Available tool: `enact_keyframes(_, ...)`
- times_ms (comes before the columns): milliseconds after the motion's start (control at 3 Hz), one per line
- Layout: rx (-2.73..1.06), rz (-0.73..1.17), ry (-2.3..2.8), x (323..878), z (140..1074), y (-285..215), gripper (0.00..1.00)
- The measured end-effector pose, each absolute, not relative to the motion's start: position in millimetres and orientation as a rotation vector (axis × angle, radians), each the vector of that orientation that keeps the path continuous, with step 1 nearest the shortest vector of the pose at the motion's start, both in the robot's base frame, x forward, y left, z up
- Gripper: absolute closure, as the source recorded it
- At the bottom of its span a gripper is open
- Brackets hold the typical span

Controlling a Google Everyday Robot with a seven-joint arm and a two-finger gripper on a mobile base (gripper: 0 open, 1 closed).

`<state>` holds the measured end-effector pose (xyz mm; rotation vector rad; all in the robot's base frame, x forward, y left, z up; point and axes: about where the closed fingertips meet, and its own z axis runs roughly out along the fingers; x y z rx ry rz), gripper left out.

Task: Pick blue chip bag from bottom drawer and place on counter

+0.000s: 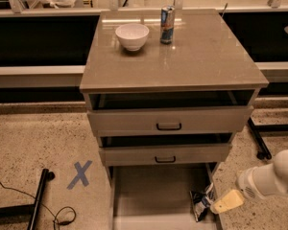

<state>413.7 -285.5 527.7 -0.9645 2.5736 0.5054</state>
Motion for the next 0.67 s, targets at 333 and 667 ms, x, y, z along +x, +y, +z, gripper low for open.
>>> enact_keyframes(333,-0.899,0.600,2.648,415.9,449.3,-280.7,0.00)
enact_keyframes(667,-0.892,0.646,2.665,407.6,430.2,-274.7,0.00)
